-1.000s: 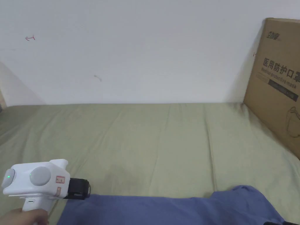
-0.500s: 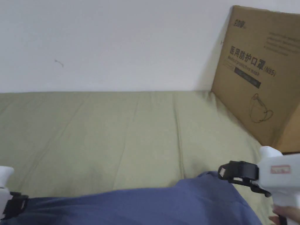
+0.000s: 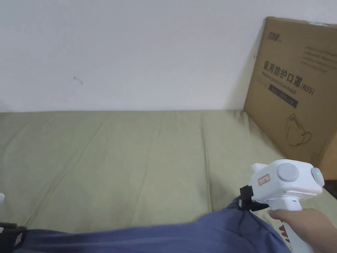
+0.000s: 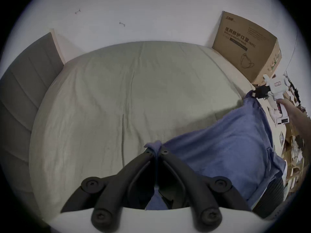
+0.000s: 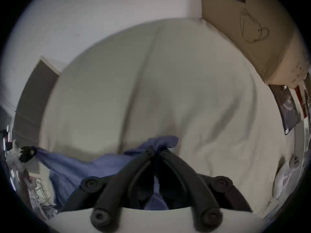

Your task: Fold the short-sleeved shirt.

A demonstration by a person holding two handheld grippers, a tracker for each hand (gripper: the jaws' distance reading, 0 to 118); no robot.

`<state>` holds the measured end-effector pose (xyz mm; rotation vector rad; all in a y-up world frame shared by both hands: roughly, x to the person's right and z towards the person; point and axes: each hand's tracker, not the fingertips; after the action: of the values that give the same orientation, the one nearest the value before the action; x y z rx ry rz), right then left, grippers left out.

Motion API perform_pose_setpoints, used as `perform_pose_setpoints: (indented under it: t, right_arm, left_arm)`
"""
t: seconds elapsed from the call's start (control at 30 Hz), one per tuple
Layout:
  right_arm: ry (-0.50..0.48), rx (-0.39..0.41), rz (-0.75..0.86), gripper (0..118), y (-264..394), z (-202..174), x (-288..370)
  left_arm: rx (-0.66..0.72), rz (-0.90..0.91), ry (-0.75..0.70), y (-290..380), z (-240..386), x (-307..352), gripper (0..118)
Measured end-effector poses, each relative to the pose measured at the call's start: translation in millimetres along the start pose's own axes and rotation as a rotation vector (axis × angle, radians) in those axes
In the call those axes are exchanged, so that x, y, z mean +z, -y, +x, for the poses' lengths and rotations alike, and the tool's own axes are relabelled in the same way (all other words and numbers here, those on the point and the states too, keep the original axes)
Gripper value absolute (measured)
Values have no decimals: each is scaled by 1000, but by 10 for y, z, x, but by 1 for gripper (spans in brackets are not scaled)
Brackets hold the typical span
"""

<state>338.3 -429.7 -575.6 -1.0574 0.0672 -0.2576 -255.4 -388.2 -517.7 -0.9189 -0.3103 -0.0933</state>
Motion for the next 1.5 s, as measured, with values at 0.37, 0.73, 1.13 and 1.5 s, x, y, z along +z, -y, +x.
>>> perform_pose_setpoints:
  t: [0.37, 0.73, 1.13, 1.5]
  right_arm:
    - [7, 90, 355, 0, 135, -296, 2515]
    - [9, 97, 606, 0, -431, -699, 3829]
    - [140, 121, 824, 0, -1867, -1163, 3999]
    - [288, 179, 962, 0, -2202, -1290, 3409]
  left_arm:
    - [14, 296, -6, -429, 187, 1569, 0]
    - [81, 473, 20, -1217, 182, 2503, 0]
    - [67, 702, -148, -2543, 26, 2376, 0]
    - [37, 773, -224, -2810, 43, 1694, 0]
